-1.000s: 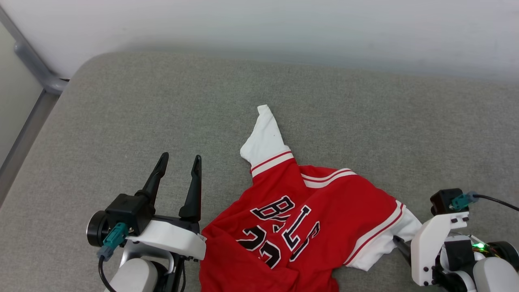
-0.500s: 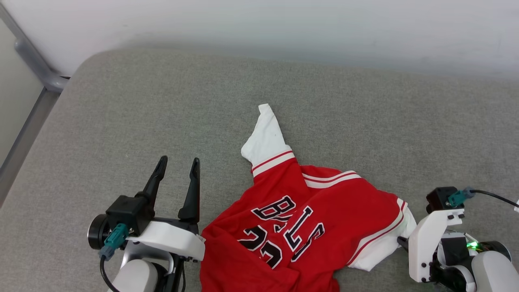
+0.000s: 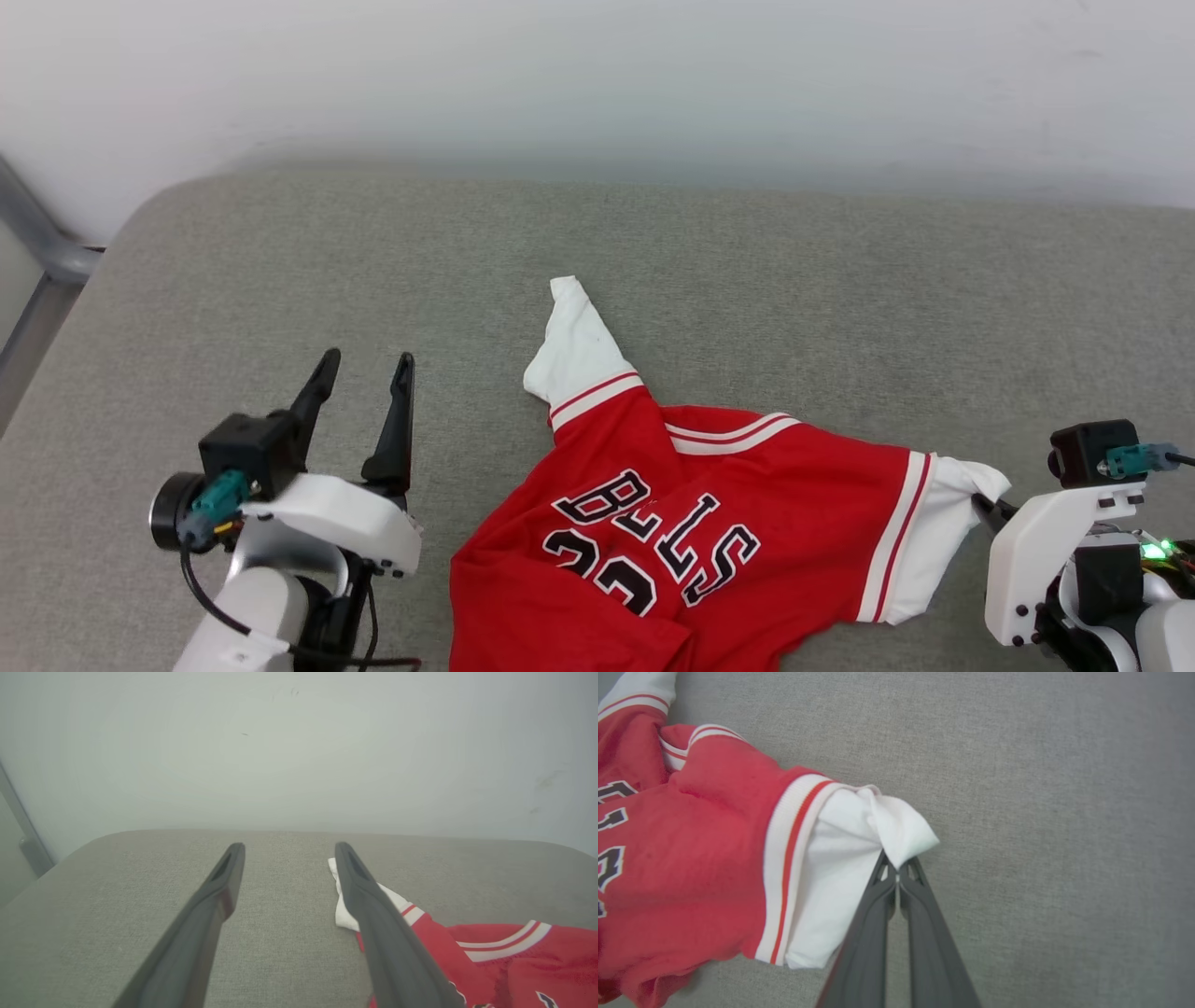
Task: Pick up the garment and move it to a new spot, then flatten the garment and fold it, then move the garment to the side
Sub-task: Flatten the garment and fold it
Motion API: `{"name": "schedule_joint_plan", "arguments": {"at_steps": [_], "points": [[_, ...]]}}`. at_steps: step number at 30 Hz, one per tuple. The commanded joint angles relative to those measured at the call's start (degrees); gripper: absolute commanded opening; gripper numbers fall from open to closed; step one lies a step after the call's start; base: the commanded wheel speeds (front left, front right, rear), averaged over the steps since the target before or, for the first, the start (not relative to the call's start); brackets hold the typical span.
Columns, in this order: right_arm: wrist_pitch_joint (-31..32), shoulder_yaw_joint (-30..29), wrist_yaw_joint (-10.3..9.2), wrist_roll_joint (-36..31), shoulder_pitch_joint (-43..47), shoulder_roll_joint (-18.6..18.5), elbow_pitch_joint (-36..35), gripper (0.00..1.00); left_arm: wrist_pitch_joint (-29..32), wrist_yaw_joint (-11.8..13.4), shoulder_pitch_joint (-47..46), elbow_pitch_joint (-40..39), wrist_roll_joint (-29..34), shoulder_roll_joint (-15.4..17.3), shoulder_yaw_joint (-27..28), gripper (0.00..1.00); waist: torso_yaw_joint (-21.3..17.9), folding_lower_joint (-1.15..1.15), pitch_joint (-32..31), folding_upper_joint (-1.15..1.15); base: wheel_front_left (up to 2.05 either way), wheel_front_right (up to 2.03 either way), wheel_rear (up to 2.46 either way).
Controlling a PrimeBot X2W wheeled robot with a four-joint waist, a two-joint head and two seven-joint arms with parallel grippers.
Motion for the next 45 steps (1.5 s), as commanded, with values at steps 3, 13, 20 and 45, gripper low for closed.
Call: {"name": "schedule_joint_plan", "arguments": {"at_steps": [3, 13, 20, 45], "points": [[0.8, -1.1, -0.06, -1.0, 1.6, 1.0, -3.7, 0.0, 3.9, -1.7, -4.2, -0.5, -1.3, 1.4, 0.1, 1.0, -2.4, 0.0, 0.4, 0.0, 0.0, 0.0, 0.0], [1.5, 0.8, -0.05, -1.4, -1.6, 2.7, -7.9, 0.0, 24.7, -8.0, -22.5, 7.4, -7.0, 3.1, -4.0, 1.0, -7.4, 0.0, 7.3, 0.0, 0.0, 0.0, 0.0], [-0.4, 3.5, -0.05, -1.1, -6.4, 3.3, -7.0, 0.0, 39.2, -9.5, -33.7, 15.6, -11.2, 3.8, -7.5, 1.0, -10.9, 0.0, 13.2, 0.0, 0.0, 0.0, 0.0], [-5.3, 7.0, -0.06, 0.7, -11.5, 3.8, -1.7, 0.0, 62.2, -9.9, -40.1, 44.7, -21.1, 3.6, -16.7, 0.0, -15.6, 0.0, 18.0, 0.0, 0.0, 0.0, 0.0]]}}
